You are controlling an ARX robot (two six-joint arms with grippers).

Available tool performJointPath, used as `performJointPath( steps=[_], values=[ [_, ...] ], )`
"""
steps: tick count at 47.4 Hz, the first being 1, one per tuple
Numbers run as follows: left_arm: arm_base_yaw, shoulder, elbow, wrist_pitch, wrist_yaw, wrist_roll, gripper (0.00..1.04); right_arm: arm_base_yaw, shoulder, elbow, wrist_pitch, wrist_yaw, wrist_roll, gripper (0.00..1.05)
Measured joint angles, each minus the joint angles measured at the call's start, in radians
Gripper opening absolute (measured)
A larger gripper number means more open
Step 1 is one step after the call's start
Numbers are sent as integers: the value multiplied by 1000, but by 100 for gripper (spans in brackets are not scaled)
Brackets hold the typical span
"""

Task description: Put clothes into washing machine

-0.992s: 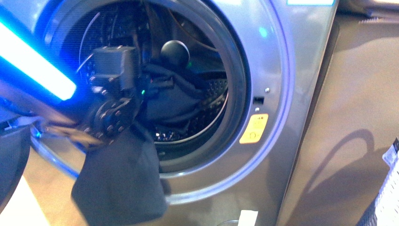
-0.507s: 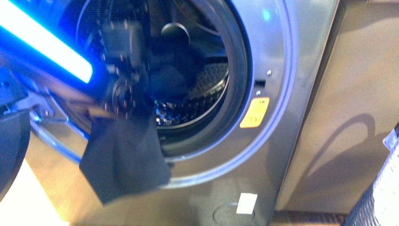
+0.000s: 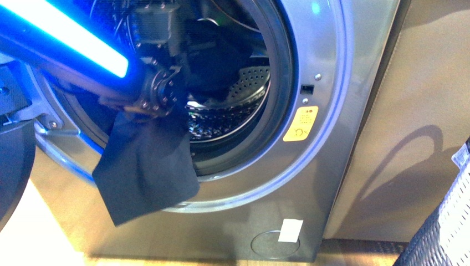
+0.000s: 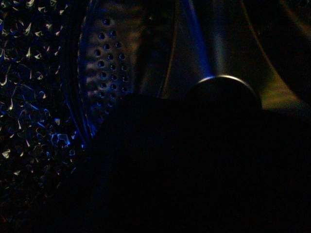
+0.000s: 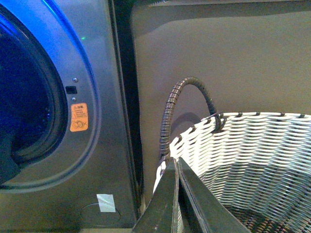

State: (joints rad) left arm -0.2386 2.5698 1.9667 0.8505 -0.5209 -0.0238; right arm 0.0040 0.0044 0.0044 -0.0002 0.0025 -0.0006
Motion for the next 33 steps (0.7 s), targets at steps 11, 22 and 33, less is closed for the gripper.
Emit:
performJointPath(
  steps=[11, 22, 33],
  values=[
    [-1, 14, 42, -18, -11, 8, 7, 0, 0, 0, 0, 0, 0, 2],
    [8, 66, 148, -93, 2, 49, 7, 0, 0, 0, 0, 0, 0, 2],
    [11, 122, 258, -143, 27, 72, 7, 0, 0, 0, 0, 0, 0, 2]
  ],
)
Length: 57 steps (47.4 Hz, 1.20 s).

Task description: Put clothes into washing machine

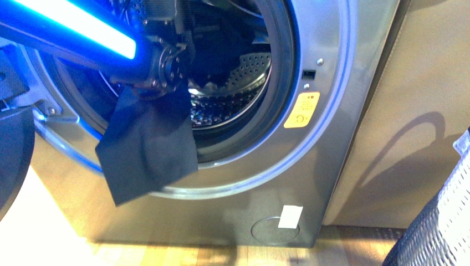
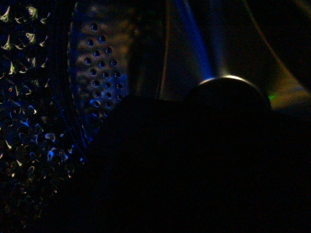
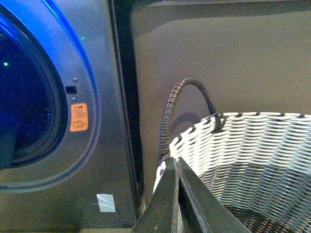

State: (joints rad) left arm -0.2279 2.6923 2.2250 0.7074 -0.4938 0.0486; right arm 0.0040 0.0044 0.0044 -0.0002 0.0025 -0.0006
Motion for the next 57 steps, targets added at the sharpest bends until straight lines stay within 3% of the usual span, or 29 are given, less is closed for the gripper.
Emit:
performJointPath(
  steps=[33, 41, 54, 57],
  values=[
    [32, 127, 34, -113, 48, -7, 8, -1, 0, 0, 0, 0, 0, 2],
    [40, 127, -20, -119, 77, -34, 42, -1, 0, 0, 0, 0, 0, 2],
    [29, 7, -285, 72, 93, -42, 99, -1, 0, 0, 0, 0, 0, 2],
    [27, -53, -383, 142, 110, -32, 98, -1, 0, 0, 0, 0, 0, 2]
  ],
)
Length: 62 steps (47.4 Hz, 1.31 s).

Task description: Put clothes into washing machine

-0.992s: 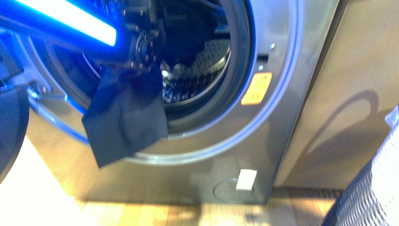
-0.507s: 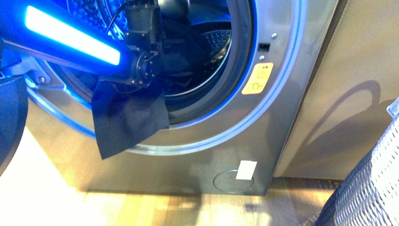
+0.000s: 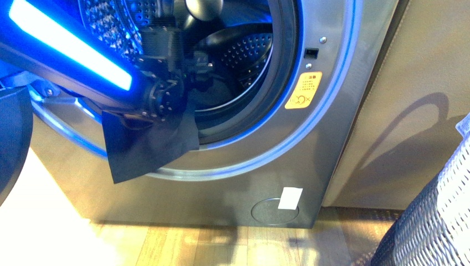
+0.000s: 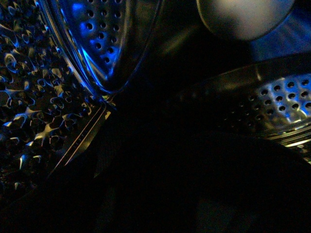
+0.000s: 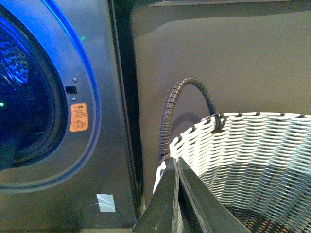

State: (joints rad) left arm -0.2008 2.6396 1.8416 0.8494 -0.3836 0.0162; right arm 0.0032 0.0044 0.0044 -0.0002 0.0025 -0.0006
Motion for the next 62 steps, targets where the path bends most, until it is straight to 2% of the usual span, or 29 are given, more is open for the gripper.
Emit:
performJointPath(
  steps=[12, 38, 44, 62],
  values=[
    [-9, -175, -292, 153, 63, 10, 98, 0, 0, 0, 0, 0, 0, 2],
    [-56, -552, -827, 330, 135, -43, 98, 0, 0, 0, 0, 0, 0, 2],
    [-78, -637, -925, 325, 170, -37, 98, 0, 0, 0, 0, 0, 0, 2],
    [-95, -1011, -1203, 168, 291, -11, 98, 0, 0, 0, 0, 0, 0, 2]
  ],
)
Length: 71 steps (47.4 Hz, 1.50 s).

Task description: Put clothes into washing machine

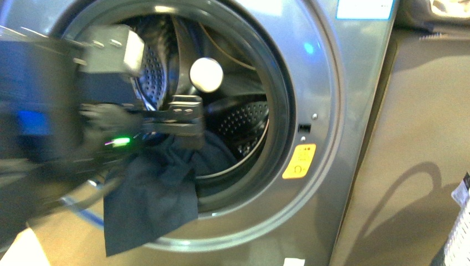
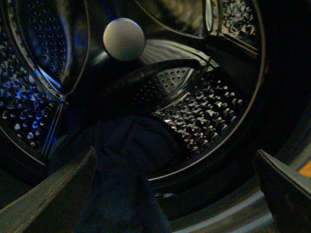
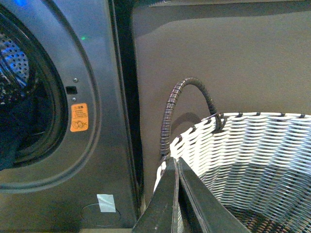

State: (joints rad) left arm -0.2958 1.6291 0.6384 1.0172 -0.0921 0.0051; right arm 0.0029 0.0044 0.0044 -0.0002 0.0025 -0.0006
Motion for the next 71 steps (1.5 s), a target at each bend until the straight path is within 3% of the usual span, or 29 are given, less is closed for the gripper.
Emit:
performJointPath(
  steps=[11, 15, 17, 33, 37, 48, 51, 55, 60, 71],
  values=[
    [-1, -253, -146, -69, -10, -7, 98, 0, 0, 0, 0, 0, 0, 2],
    [4, -358, -187, -185, -149, -6, 84, 0, 0, 0, 0, 0, 0, 2],
    [14, -389, -212, -195, -161, -7, 78, 0, 0, 0, 0, 0, 0, 2],
    [121, -590, -416, -211, -77, -7, 23, 0, 0, 0, 0, 0, 0, 2],
    [153, -670, -467, -234, -44, -8, 3, 0, 0, 0, 0, 0, 0, 2],
    [203, -824, -544, -315, 3, -8, 4, 0, 0, 0, 0, 0, 0, 2],
    [254, -871, -559, -346, 76, -8, 4, 0, 0, 0, 0, 0, 0, 2],
    [292, -938, -579, -393, 85, -8, 4, 0, 0, 0, 0, 0, 0, 2],
    [294, -965, -622, -372, 92, -8, 4, 0, 0, 0, 0, 0, 0, 2],
    [294, -1101, -630, -496, 92, -8, 4, 0, 0, 0, 0, 0, 0, 2]
  ],
)
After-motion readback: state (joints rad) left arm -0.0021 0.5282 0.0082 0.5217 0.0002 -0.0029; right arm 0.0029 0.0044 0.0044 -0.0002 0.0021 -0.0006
